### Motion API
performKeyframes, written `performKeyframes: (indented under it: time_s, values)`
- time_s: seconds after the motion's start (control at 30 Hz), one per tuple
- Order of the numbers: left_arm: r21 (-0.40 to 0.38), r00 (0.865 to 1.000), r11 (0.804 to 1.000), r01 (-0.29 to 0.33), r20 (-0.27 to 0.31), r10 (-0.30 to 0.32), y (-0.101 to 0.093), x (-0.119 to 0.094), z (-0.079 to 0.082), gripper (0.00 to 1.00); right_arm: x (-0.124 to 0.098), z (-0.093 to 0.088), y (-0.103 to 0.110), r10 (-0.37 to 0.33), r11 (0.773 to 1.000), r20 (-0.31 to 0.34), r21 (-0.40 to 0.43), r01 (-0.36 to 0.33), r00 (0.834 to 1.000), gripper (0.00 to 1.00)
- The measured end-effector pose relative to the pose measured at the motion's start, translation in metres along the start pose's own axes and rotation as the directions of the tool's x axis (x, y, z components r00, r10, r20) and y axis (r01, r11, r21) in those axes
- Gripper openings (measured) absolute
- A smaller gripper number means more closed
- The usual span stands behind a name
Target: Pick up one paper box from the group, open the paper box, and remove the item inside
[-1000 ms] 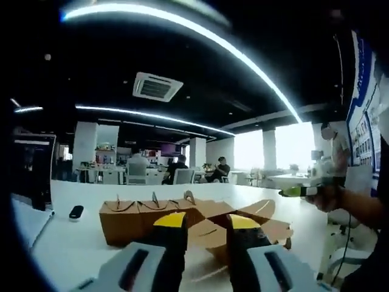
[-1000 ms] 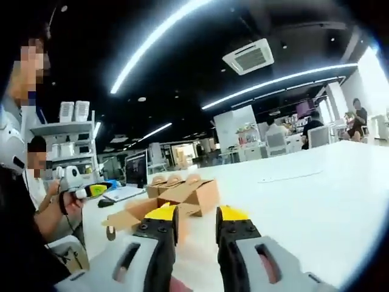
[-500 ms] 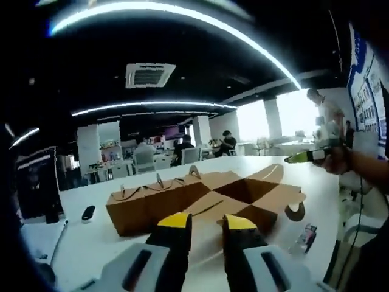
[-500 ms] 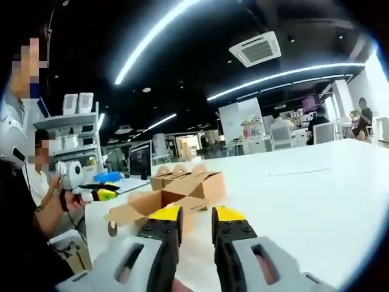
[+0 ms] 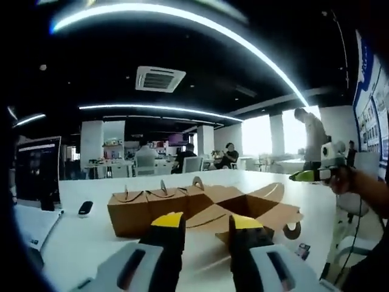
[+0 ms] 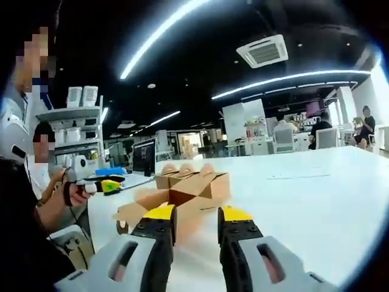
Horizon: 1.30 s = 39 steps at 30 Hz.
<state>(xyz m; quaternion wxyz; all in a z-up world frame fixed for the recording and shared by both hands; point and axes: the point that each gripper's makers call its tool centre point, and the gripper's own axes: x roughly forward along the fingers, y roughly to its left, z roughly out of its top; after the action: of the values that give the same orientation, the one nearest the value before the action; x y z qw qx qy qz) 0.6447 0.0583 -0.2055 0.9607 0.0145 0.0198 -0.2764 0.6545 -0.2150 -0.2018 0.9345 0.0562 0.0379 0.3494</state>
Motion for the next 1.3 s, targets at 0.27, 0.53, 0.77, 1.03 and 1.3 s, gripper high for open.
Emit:
performKeyframes:
  time_s: [0.27,0.53,0.77,1.03,1.3]
  values:
    - [-0.060,0.999,0.997,0.041,-0.016,-0.042,-0.012,0.002,-0.011,0.29,0.002,-0.006,-0.008,-0.018,0.999,0.001,0.035,0.018,1.000,0.27]
    - [-0.077,1.000,0.997,0.012,-0.007,-0.013,-0.006,0.002,-0.012,0.29,0.007,-0.012,0.001,0.007,1.000,-0.056,-0.023,-0.008,0.998,0.27]
    - [-0.110,1.000,0.994,0.003,-0.022,-0.005,-0.007,0.003,-0.019,0.30,0.004,-0.014,-0.004,-0.012,0.999,-0.067,-0.044,0.009,0.998,0.26]
    - [-0.111,1.000,0.994,0.005,-0.007,-0.006,-0.004,-0.006,-0.017,0.29,0.004,-0.010,-0.002,0.009,1.000,-0.047,0.007,-0.008,0.999,0.27]
    - [-0.105,1.000,0.994,0.026,-0.009,-0.027,-0.008,-0.005,-0.017,0.29,0.005,-0.014,-0.012,-0.059,0.998,-0.096,-0.033,0.056,0.994,0.27]
